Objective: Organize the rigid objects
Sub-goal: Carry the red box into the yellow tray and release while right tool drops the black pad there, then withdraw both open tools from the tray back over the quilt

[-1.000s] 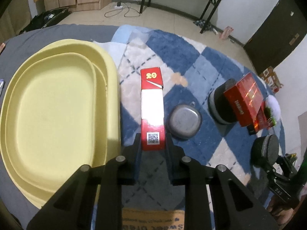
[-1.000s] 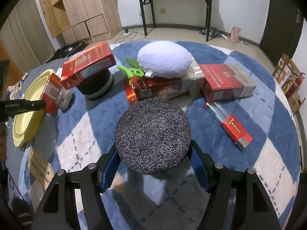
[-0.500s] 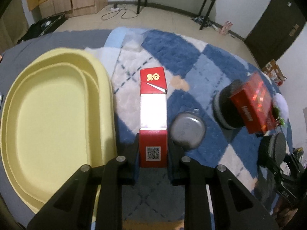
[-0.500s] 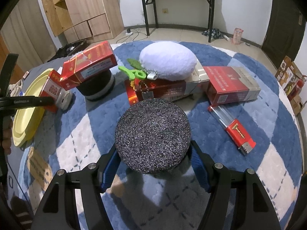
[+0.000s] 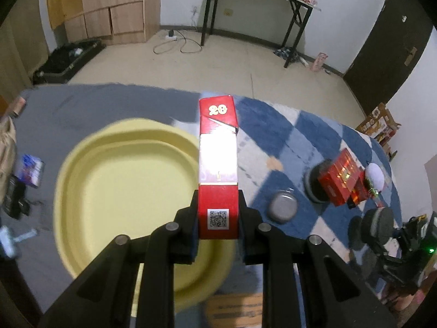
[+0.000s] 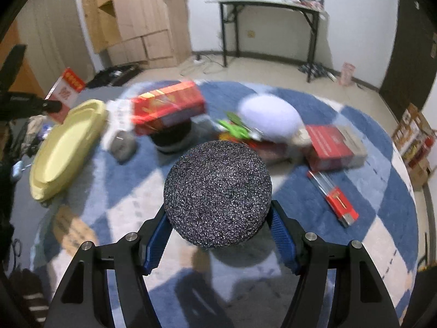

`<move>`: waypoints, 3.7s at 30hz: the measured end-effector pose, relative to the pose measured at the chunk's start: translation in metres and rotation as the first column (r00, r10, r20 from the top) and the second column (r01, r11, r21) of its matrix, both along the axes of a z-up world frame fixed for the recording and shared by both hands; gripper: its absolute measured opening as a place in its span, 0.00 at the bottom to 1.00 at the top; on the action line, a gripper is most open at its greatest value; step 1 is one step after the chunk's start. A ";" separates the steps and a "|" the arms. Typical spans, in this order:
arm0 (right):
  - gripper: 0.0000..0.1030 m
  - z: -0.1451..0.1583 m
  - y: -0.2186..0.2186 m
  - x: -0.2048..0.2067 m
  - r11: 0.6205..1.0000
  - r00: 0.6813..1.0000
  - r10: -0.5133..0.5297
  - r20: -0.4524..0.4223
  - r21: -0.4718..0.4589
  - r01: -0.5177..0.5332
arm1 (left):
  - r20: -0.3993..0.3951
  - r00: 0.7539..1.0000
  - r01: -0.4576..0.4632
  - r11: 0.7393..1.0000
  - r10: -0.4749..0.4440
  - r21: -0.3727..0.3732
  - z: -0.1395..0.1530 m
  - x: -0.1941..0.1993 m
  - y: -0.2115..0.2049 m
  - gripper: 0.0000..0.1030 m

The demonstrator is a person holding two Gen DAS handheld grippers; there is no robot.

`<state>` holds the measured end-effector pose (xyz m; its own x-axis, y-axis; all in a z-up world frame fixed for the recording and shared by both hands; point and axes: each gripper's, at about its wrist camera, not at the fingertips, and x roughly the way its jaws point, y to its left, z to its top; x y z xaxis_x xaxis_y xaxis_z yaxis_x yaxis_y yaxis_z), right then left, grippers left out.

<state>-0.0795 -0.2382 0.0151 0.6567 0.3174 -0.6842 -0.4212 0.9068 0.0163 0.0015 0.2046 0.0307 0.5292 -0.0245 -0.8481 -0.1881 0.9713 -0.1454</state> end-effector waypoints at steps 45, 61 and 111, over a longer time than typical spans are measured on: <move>0.97 -0.043 0.346 -0.003 0.809 0.825 0.552 -0.120 -0.161 -0.565 | -0.181 0.950 -0.272 0.960 0.255 -0.073 -0.088 -0.006 0.138 0.72; 1.00 0.064 0.095 -0.001 0.971 0.971 0.233 0.059 -0.074 -0.229 | 0.041 0.998 0.055 0.997 -0.053 -0.049 0.021 0.010 -0.036 1.00; 1.00 0.038 -0.082 0.033 0.973 0.982 -0.182 -0.045 0.138 0.186 | -0.076 0.995 0.067 0.997 -0.070 -0.033 -0.025 0.014 -0.089 1.00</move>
